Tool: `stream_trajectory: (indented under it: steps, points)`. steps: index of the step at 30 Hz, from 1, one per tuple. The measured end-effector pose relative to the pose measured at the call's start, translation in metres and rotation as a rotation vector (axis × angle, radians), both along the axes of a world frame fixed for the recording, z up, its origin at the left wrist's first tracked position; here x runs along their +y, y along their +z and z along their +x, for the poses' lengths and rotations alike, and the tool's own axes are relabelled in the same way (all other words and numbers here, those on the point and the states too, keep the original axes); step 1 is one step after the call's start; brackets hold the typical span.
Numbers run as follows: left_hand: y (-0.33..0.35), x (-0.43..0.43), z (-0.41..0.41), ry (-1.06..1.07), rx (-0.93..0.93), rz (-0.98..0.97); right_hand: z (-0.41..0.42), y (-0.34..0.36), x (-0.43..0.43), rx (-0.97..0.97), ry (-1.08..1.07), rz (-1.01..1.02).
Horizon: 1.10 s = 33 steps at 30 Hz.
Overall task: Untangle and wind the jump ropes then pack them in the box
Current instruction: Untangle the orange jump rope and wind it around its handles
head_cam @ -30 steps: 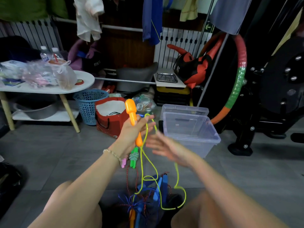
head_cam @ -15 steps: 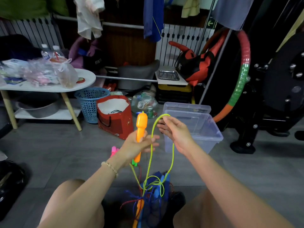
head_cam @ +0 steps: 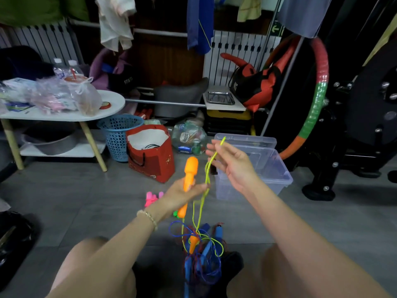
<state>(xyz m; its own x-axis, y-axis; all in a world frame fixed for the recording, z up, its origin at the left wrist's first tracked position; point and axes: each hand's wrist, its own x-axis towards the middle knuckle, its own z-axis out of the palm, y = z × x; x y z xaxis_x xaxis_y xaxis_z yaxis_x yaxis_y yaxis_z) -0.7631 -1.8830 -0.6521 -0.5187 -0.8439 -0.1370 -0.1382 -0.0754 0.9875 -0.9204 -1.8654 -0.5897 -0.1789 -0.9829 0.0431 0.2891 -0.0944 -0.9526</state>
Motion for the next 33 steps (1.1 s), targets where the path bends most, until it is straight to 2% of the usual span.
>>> stream_trajectory:
  steps: [4,7,9,11,16,18,20,23,25,27,30,33]
  points:
    - [0.006,0.004,-0.009,0.101,0.286,0.132,-0.003,-0.001,-0.005,0.030,0.007,0.082]
    - [0.031,-0.012,-0.012,0.226,0.454,0.113,-0.004,-0.027,0.007,0.091,0.190,0.235]
    - [0.047,-0.023,-0.013,0.256,0.515,0.098,0.000,-0.043,0.018,0.218,0.347,0.273]
    - [0.055,-0.029,-0.014,0.262,0.527,0.093,0.007,-0.049,0.027,0.341,0.442,0.247]
    - [0.039,-0.028,-0.007,0.325,0.463,0.110,0.013,-0.029,0.026,0.195,0.459,0.215]
    - [0.027,-0.021,-0.002,0.322,0.372,0.104,0.014,-0.024,0.022,0.133,0.457,0.197]
    - [0.017,-0.010,-0.001,0.280,0.306,0.172,0.014,-0.019,0.018,0.080,0.368,0.172]
    - [0.003,0.009,-0.003,0.144,0.310,0.322,0.011,-0.014,0.009,0.084,0.196,0.122]
    - [-0.003,0.019,-0.002,0.077,0.305,0.312,0.006,-0.012,0.004,0.114,0.109,0.106]
    - [-0.001,0.020,-0.003,0.088,0.375,0.284,0.003,-0.014,0.002,0.159,0.066,0.123]
    - [0.013,0.009,-0.008,0.159,0.498,0.231,0.008,-0.028,0.012,0.167,0.176,0.207]
    - [0.026,-0.006,-0.012,0.152,0.484,0.167,0.016,-0.051,0.030,0.125,0.389,0.303]
